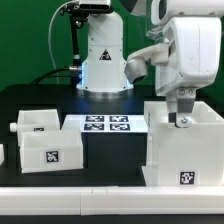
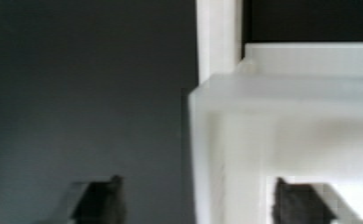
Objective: Assemble drawer
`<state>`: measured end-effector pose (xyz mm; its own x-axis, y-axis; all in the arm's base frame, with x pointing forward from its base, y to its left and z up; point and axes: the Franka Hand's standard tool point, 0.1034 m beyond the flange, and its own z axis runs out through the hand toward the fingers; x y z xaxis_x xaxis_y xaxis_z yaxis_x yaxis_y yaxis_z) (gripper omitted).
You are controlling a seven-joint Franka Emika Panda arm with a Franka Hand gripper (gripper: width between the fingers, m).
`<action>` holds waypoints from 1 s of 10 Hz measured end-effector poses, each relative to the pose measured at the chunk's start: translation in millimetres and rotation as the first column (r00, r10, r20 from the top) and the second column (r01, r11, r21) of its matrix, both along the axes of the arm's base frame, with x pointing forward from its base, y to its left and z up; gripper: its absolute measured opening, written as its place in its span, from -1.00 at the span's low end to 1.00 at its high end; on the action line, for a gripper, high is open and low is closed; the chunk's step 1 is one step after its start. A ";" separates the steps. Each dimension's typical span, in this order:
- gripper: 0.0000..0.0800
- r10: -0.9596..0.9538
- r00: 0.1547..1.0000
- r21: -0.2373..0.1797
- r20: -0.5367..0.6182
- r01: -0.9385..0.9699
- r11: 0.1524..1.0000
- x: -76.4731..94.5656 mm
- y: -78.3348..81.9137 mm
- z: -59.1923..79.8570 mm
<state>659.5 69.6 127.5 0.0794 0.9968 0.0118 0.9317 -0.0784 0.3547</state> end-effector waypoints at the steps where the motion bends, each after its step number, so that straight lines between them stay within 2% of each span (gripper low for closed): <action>1: 0.27 -0.027 1.000 0.006 -0.002 0.027 1.000 0.8 -3.0 11.7; 2: 0.51 -0.044 0.999 0.002 -0.002 0.044 0.999 2.0 -12.9 30.5; 3: 0.59 -0.072 0.997 0.007 0.008 0.072 0.997 3.2 -22.2 46.1; 4: 0.59 -0.182 0.983 0.044 0.008 0.182 0.982 0.3 -33.9 52.4; 5: 0.62 -0.269 0.963 0.066 -0.008 0.269 0.961 -2.3 -46.5 52.1; 6: 0.62 -0.341 0.940 0.096 -0.015 0.341 0.935 -2.6 -43.1 50.7; 9: 0.62 -0.480 0.877 0.149 -0.034 0.479 0.865 -3.2 -44.3 49.4; 10: 0.62 -0.578 0.812 0.194 -0.081 0.582 0.790 -12.9 -64.0 38.5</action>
Offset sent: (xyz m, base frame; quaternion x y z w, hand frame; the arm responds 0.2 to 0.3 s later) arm -0.0200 -0.0477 0.0402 0.0100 -0.0326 0.2542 0.9666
